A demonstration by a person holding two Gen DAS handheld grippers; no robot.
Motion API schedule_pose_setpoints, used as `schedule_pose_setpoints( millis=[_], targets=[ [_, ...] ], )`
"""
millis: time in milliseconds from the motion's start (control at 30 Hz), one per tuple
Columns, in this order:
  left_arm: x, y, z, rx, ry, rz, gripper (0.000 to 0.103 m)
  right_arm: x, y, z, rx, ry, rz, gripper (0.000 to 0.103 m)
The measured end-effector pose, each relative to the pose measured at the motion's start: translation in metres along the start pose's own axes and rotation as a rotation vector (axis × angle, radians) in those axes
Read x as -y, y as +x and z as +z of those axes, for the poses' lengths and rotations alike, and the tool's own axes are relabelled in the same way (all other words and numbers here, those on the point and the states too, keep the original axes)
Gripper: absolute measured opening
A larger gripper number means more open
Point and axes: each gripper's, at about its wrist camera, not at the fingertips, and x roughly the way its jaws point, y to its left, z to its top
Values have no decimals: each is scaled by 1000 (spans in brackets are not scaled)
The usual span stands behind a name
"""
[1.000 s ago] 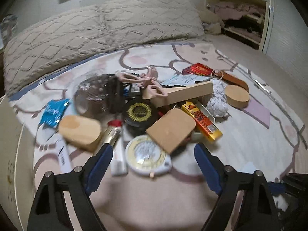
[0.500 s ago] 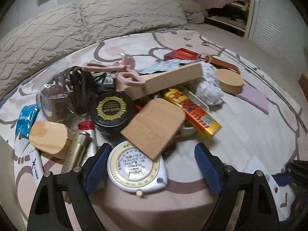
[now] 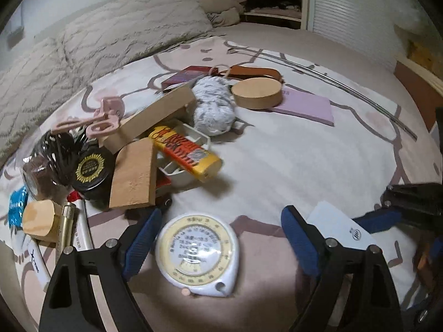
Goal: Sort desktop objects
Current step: 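Lower the left gripper onto the round tape measure and close it while the right gripper holds the remote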
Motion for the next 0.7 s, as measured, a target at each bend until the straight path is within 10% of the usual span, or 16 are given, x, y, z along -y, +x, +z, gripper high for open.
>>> schedule_pose_setpoints(
  millis=[700],
  targets=[
    [19, -17, -13, -24, 20, -333, 88, -5, -2, -2, -15, -25, 67, 98]
  ],
)
